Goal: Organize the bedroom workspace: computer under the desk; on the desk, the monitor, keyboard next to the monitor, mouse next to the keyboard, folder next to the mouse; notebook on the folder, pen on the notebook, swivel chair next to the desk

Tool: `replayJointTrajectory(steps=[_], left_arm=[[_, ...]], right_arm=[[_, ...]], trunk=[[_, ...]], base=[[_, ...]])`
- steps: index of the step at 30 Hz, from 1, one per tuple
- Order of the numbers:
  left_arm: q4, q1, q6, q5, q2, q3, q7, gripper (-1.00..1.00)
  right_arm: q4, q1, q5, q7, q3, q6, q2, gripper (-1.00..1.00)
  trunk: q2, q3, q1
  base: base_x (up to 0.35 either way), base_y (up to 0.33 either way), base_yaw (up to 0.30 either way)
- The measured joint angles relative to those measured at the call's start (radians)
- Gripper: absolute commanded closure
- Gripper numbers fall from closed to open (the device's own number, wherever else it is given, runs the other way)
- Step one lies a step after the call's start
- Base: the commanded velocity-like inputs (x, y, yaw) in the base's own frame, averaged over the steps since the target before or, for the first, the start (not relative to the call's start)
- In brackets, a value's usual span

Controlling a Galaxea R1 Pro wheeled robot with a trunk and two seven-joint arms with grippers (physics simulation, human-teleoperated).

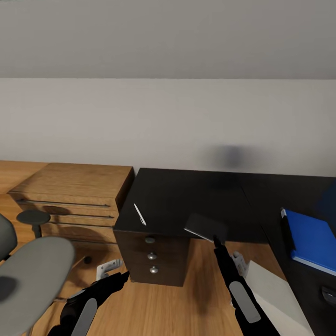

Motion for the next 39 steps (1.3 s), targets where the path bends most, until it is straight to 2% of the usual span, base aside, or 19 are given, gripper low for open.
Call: replayJointTrajectory(steps=[22, 32, 39], left_arm=[[-0.007, 0.000, 0.001, 0.002, 0.000, 0.000, -0.002, -1.00], [-0.009, 0.000, 0.001, 0.002, 0.000, 0.000, -0.001, -1.00], [-0.008, 0.000, 0.002, 0.002, 0.000, 0.001, -0.002, -1.00]], right_arm=[[0.001, 0.000, 0.000, -0.001, -0.002, 0.001, 0.000, -1.00], [0.001, 0.000, 0.000, -0.001, -0.002, 0.001, 0.000, -1.00], [0.001, 0.000, 0.000, -0.001, -0.002, 0.001, 0.000, -1.00]], trunk=[[0.000, 0.000, 0.000], [-0.070, -0.031, 0.039], [-0.070, -0.031, 0.039]], base=[[0.037, 0.000, 0.000], [0.000, 0.000, 0.000], [0.002, 0.000, 0.000]])
